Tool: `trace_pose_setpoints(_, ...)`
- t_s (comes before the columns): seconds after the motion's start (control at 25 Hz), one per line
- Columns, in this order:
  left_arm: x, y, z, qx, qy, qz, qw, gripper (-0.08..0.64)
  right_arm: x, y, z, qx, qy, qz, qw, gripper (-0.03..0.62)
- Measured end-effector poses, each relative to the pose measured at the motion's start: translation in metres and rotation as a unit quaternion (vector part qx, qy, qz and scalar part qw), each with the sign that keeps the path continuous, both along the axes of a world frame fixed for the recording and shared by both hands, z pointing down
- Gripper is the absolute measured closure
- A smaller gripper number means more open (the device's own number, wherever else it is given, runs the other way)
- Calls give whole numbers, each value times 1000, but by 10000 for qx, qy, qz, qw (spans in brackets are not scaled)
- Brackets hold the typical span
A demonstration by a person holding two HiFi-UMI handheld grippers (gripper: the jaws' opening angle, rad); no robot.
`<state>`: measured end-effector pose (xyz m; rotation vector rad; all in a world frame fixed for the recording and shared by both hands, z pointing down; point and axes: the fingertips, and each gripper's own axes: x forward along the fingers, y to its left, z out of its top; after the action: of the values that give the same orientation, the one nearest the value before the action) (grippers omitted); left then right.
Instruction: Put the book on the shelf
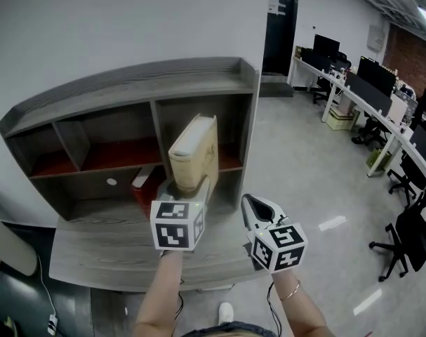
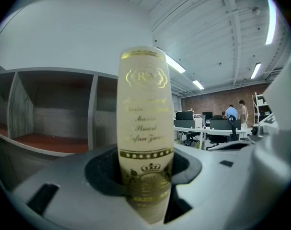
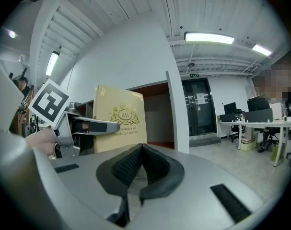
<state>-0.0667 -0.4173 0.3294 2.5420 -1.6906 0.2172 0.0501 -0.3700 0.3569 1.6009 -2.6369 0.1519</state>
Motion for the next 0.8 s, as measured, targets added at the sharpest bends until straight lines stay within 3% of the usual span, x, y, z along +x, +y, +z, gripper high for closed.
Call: trace_pose_setpoints(0.8,16,-90,-3,27,7,-191,9998,341,16,-62,14,-172,30,-91,9998,583)
